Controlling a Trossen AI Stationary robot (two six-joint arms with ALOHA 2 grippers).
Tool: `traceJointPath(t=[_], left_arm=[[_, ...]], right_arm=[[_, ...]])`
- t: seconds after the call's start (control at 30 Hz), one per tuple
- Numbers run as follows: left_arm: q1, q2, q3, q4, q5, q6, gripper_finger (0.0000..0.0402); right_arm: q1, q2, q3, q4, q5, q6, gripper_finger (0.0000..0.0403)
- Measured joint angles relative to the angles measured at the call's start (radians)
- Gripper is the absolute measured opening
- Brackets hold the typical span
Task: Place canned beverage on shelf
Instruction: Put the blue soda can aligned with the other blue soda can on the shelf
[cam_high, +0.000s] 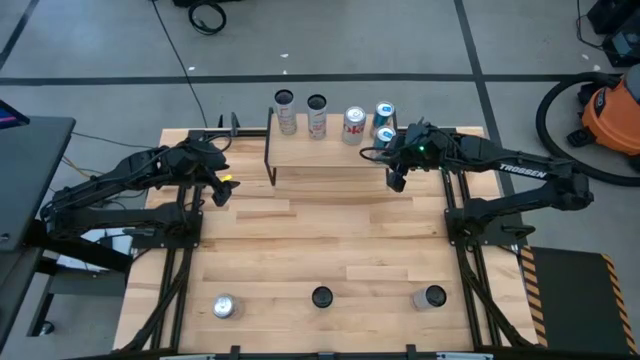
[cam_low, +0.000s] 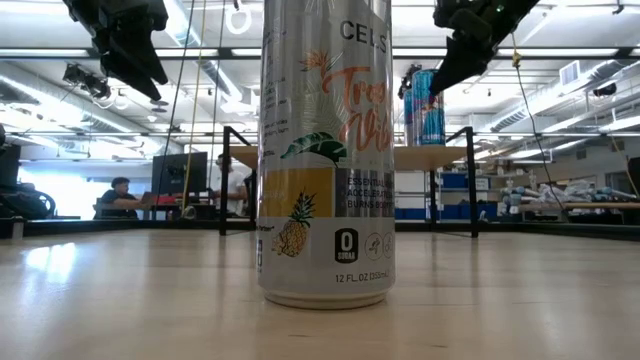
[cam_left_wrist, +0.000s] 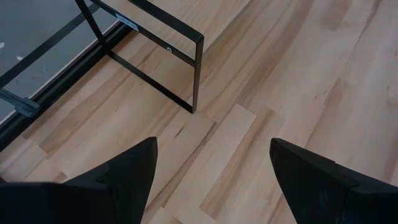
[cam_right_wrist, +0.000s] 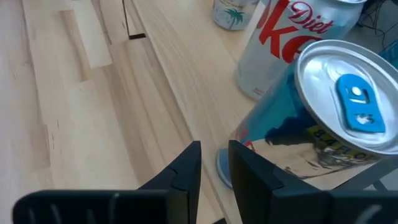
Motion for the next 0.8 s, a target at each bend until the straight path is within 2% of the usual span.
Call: traceJointPath(t=[0.8], left_arm=[[0.000, 0.000, 0.000, 0.000, 0.000, -0.006, 0.0313]], right_arm=[[-0.070, 0.000, 0.000, -0.025, 0.017, 0.026, 0.0087]])
